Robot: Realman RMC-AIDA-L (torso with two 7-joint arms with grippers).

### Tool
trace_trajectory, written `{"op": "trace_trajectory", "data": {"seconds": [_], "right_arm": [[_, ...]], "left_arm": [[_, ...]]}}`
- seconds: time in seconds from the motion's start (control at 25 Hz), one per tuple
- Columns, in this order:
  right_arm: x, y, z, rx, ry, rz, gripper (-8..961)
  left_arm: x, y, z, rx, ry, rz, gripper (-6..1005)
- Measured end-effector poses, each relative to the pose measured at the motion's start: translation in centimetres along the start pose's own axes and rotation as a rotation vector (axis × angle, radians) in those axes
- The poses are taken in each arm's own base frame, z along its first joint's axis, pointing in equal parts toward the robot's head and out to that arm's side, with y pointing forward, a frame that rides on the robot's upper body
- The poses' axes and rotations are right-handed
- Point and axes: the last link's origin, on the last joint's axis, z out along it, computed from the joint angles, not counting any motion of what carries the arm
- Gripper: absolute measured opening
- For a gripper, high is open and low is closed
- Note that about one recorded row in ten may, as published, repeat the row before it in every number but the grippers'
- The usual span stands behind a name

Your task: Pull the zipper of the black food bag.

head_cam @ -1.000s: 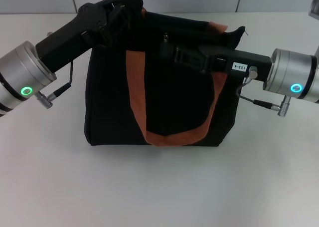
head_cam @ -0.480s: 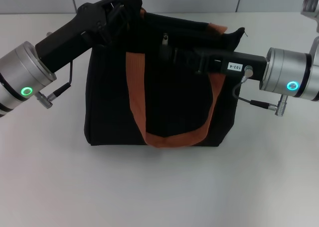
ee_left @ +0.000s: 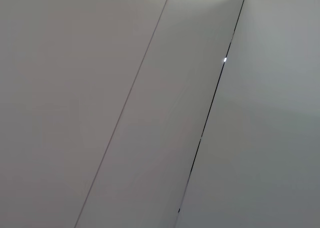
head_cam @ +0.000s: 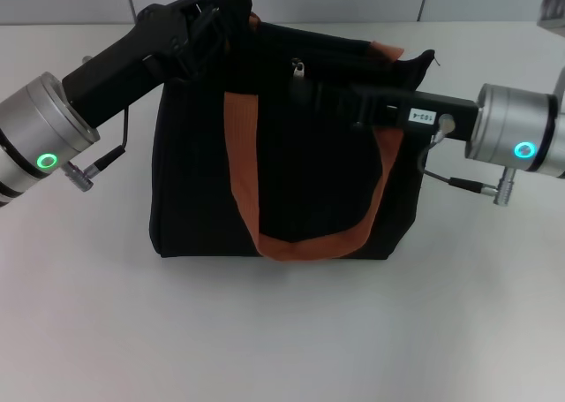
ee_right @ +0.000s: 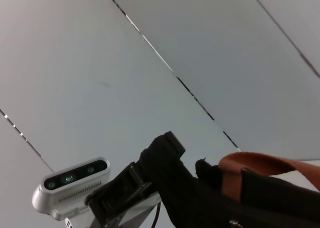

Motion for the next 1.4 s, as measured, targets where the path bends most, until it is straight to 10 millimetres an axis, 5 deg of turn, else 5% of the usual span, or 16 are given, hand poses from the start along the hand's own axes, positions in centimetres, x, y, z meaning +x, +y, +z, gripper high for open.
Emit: {"op": "trace_trajectory", "data": {"seconds": [1.4], "right_arm": [[-0.5,-1.4,-4.0,0.094,-0.019,0.133,1]], "left_arm": [[0.1,-0.1,-0.6,0.013,0.009,0.002,32]]}}
